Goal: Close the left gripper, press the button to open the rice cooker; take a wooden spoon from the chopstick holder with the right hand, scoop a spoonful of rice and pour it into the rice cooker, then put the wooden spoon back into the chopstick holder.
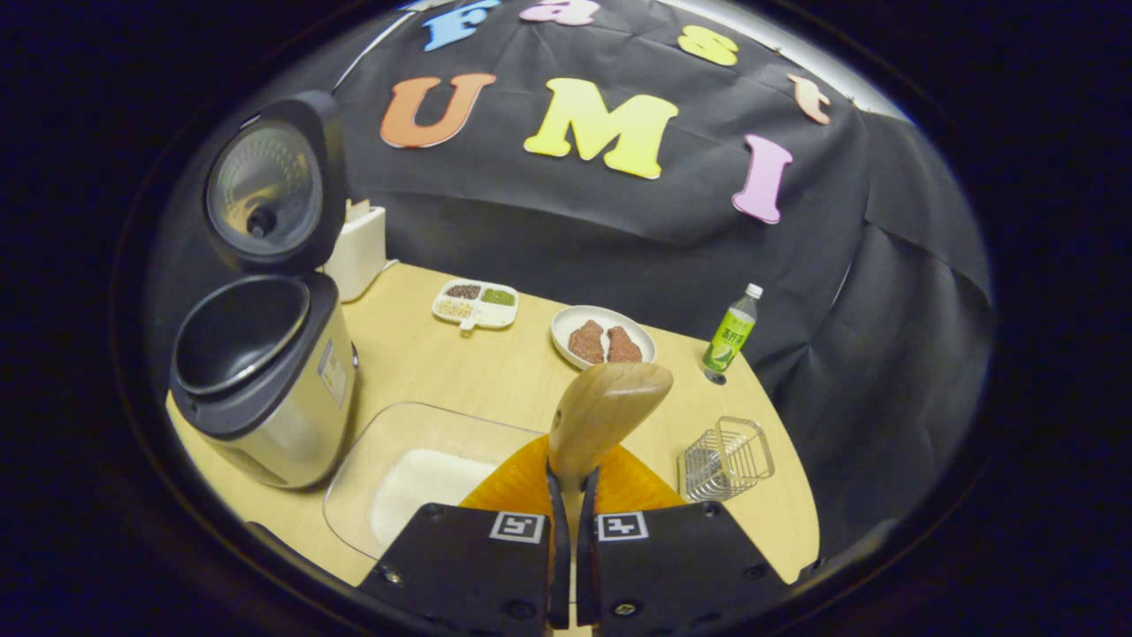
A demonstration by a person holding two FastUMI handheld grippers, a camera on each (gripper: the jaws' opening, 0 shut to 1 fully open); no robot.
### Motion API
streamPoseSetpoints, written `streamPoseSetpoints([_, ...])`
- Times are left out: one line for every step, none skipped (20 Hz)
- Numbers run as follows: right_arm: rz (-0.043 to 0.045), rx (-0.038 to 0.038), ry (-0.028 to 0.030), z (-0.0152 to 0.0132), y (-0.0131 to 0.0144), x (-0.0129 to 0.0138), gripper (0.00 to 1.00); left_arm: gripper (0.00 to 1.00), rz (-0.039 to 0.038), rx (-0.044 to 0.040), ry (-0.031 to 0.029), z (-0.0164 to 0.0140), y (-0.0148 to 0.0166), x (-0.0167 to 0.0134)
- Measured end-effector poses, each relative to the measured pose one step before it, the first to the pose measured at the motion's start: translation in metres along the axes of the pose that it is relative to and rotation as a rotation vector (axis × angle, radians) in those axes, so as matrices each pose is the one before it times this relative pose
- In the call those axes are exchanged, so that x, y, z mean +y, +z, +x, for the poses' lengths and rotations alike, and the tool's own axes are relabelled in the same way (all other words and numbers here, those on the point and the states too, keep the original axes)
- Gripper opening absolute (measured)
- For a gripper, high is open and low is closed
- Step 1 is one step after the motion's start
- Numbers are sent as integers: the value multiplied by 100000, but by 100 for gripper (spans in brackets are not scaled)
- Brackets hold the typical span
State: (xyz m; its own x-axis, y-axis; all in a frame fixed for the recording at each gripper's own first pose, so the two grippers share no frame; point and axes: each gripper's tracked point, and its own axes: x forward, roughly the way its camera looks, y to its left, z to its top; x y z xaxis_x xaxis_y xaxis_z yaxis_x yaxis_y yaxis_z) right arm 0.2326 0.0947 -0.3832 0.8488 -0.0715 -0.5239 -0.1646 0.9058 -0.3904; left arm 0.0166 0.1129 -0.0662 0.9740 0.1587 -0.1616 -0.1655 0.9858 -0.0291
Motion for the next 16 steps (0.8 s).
streamPoseSetpoints([-2255, -895, -215, 58, -7, 508, 8, 95, 11, 435, 728, 106, -145, 232])
streamPoseSetpoints([-1048, -726, 173, -33, -38, 620, 8, 95, 45, -139, 418, 26, 54, 216])
streamPoseSetpoints([144, -122, 522, 61, -58, 507, 8, 95, -9, -211, 424, -58, 78, 103])
streamPoseSetpoints([1755, 307, 844, -88, -111, 552, 8, 95, -134, 106, 508, -51, 21, 45])
streamPoseSetpoints([2906, 697, 856, -32, -117, 444, 8, 95, -404, 63, 425, 26, -11, 75])
streamPoseSetpoints([3087, 760, 1153, -81, -69, 509, 8, 95, -326, -195, 415, 4, 70, -53])
streamPoseSetpoints([3251, 842, 1222, 86, -8, 538, 8, 95, -124, -344, 655, 20, -2, 212])
streamPoseSetpoints([3029, 1030, 2107, 17, -69, 618, 8, 95, -128, 338, 618, 70, 2, 41])
streamPoseSetpoints([3053, 1287, 2359, -37, -127, 800, 8, 95, 50, 1091, 293, 89, -315, -47])
streamPoseSetpoints([1744, 674, 1972, -39, -61, 579, 8, 95, 523, 437, 968, 20, -85, 263])
streamPoseSetpoints([1341, 576, 1971, 8, -96, 571, 8, 95, -213, 227, 920, -86, -69, 401])
streamPoseSetpoints([2063, 549, 2027, -121, -10, 496, 8, 95, -633, -157, 544, 116, 8, 185])
streamPoseSetpoints([3244, 1096, 1951, -73, -222, 514, 8, 95, -630, -129, 616, -68, 243, 128])
streamPoseSetpoints([4522, 1492, 1659, -165, -132, 186, 8, 95, -361, -235, 600, -48, 110, 154])
streamPoseSetpoints([5457, 1558, 1628, -140, -79, 167, 8, 95, -251, -170, 351, 17, 17, 88])
streamPoseSetpoints([6513, 1487, 1817, -143, -28, -69, 8, 95, -93, 194, 439, 4, -106, 115])
